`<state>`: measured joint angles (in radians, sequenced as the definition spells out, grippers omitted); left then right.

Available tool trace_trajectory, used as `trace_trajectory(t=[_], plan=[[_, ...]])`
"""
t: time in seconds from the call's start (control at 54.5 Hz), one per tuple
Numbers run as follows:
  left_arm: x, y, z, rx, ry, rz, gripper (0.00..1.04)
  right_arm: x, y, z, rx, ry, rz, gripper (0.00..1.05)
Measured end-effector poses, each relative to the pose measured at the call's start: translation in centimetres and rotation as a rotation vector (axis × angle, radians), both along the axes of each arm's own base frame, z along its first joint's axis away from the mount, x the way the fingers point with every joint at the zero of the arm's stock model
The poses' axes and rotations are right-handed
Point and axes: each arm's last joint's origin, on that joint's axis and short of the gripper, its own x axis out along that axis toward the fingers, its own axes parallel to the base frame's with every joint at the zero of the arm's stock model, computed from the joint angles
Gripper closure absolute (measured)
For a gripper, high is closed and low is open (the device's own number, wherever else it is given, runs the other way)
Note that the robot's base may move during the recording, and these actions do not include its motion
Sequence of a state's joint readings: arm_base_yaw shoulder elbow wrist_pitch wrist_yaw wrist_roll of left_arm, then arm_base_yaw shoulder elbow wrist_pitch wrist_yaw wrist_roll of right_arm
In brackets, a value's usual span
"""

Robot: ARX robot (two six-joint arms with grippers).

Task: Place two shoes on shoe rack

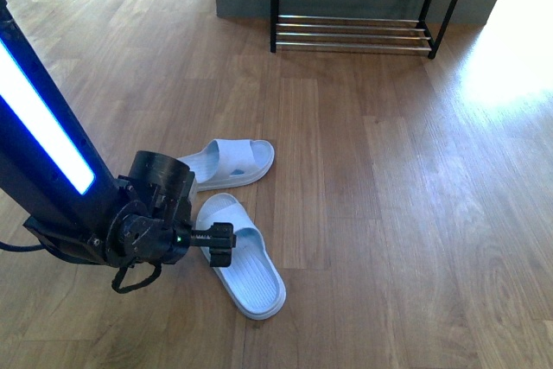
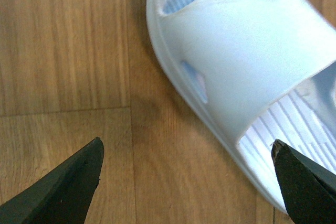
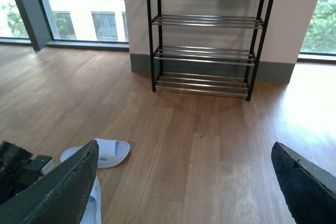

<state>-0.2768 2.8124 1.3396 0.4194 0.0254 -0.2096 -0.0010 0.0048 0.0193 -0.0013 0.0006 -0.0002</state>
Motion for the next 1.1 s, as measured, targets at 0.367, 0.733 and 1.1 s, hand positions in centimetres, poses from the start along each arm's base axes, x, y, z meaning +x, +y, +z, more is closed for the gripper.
trace_trajectory(t=[0.367, 0.733, 1.1], plan=[[2.0, -1.7, -1.5, 0.009, -0.043, -0.014, 0.09, 0.0, 0.0, 0.0, 0.000, 0.000, 0.000, 0.09], [1.4, -4.1, -3.2, 0.010, -0.019, -0.081, 0.09, 0.0, 0.0, 0.0, 0.000, 0.000, 0.000, 0.09], [2.3, -2.5, -4.0, 0.126, -0.143, -0.063, 0.09, 0.0, 0.0, 0.0, 0.000, 0.000, 0.000, 0.09]])
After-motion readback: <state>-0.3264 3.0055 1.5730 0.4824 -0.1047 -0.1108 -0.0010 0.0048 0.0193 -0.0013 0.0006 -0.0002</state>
